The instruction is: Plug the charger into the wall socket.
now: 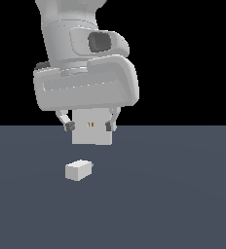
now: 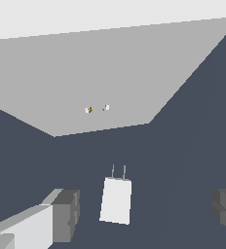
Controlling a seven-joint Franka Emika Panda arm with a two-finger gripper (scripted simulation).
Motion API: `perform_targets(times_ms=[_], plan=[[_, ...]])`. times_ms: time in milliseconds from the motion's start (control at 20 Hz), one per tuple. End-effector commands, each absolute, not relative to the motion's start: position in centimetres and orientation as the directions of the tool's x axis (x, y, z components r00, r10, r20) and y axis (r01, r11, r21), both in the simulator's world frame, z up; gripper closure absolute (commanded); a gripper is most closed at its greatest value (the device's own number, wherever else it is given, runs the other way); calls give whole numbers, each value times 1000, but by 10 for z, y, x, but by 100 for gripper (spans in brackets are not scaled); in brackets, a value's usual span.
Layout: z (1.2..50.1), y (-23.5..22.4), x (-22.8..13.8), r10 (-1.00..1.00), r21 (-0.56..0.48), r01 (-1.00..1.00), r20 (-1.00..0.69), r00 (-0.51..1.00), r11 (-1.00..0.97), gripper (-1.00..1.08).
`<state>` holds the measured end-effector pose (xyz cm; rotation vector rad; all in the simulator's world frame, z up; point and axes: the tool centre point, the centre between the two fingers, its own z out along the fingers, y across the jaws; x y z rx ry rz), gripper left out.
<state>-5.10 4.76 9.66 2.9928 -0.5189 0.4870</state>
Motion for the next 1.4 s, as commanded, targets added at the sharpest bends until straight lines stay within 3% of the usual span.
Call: perform_targets(times_ms=[0,1350], plan=[[91,51,-53,-334,8,-358,339,880,-934,-92],[60,66,-57,-405,0,-447,421,812,-895,-92]])
